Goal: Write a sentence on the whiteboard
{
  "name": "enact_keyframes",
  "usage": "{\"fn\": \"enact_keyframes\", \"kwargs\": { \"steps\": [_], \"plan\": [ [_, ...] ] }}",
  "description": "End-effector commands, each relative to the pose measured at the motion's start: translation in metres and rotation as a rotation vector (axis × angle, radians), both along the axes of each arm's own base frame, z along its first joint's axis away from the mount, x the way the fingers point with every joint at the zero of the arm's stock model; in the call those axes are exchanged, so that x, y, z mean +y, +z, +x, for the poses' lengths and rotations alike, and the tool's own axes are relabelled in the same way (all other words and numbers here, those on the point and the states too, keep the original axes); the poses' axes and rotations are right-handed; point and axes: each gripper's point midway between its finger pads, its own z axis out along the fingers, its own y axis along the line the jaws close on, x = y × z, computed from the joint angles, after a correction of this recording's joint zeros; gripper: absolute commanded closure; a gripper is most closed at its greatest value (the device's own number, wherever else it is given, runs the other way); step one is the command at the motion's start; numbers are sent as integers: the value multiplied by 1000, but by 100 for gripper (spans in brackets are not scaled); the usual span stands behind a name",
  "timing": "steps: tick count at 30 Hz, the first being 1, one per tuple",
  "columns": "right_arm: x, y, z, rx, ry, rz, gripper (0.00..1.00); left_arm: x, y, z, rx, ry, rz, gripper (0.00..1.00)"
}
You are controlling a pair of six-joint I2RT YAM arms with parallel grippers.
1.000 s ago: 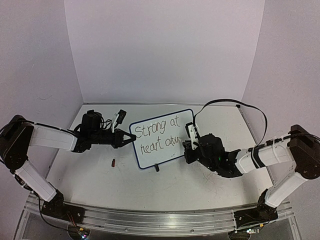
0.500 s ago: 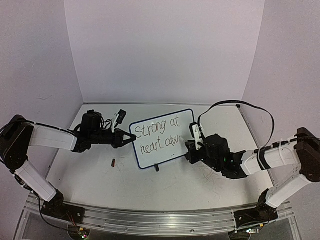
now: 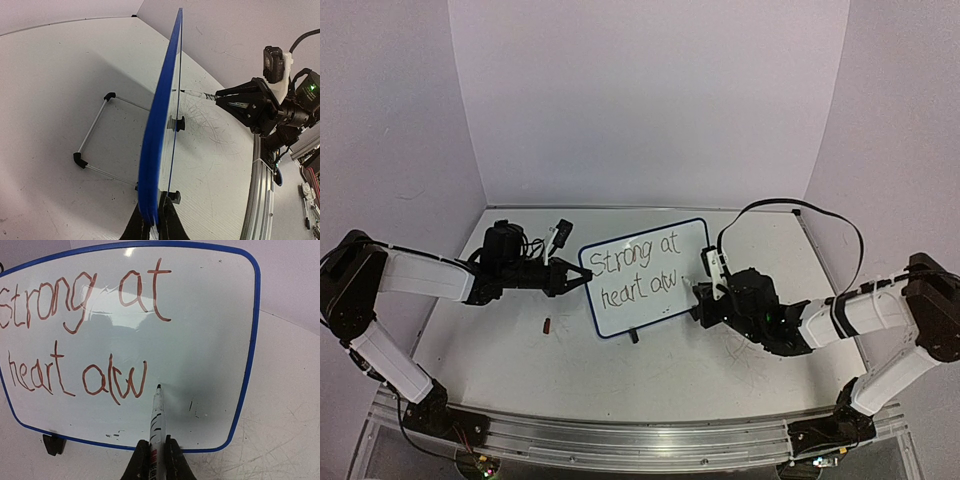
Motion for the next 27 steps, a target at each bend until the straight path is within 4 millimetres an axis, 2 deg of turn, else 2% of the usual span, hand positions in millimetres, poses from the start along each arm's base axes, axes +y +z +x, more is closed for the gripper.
{"fn": "enact_keyframes", "kwargs": {
  "steps": [1,16,27],
  "plan": [
    [0,12,10,-27,-46,34,100,16,-17,18,-24,97,104,100],
    [11,17,13,-42,-12,23,100,14,-16,19,-25,91,102,100],
    [18,5,4,1,49,15,100,14,-15,20,-27,90,99,100]
  ]
}}
